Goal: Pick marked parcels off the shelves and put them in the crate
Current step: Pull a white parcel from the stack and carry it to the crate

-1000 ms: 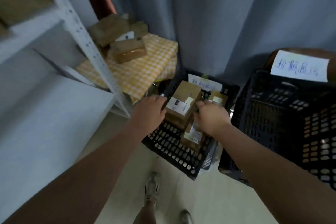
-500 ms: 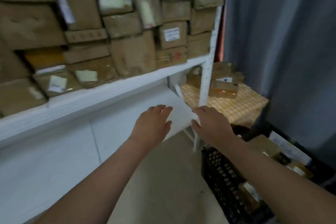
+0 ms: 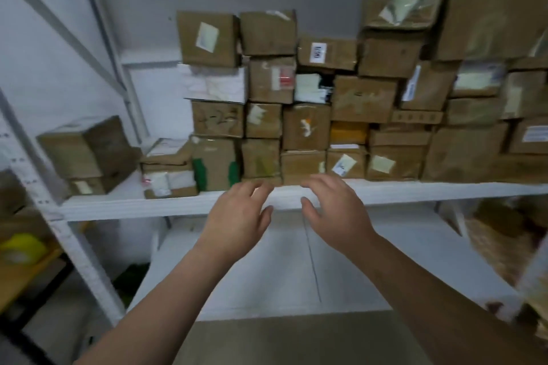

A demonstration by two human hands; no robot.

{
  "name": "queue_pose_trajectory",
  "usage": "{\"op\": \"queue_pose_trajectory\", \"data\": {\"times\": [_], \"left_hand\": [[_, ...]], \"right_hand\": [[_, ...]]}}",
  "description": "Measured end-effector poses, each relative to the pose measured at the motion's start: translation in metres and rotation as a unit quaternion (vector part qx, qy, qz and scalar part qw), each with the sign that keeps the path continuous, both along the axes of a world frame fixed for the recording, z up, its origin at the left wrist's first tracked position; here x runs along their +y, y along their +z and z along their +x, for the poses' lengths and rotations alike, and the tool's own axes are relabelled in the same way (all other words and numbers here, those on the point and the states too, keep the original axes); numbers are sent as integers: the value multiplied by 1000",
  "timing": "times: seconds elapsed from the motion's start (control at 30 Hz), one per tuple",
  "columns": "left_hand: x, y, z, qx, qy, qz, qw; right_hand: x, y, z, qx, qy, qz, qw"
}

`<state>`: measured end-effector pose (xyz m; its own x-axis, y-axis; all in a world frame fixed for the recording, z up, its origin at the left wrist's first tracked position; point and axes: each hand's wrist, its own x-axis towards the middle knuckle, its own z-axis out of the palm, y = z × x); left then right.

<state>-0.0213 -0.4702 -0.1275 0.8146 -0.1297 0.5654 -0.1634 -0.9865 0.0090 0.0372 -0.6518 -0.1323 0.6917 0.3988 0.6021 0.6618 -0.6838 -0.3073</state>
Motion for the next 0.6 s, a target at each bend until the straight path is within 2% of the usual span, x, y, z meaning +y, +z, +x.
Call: {"op": "queue_pose_trajectory", "data": {"times": [0.13, 0.3, 0.5, 0.6], "left_hand": [[82, 6, -22, -15, 57, 5, 998], [152, -1, -25, 6, 106, -40, 994], [225, -16, 21, 23, 166, -52, 985], [253, -20, 53, 64, 203, -35, 977]], "right_hand": [[84, 8, -5, 6, 42, 2, 999], [154, 5, 0, 37, 89, 13, 995], [213, -11, 35, 70, 109, 23, 991], [234, -19, 51, 88, 118, 47, 988]]}}
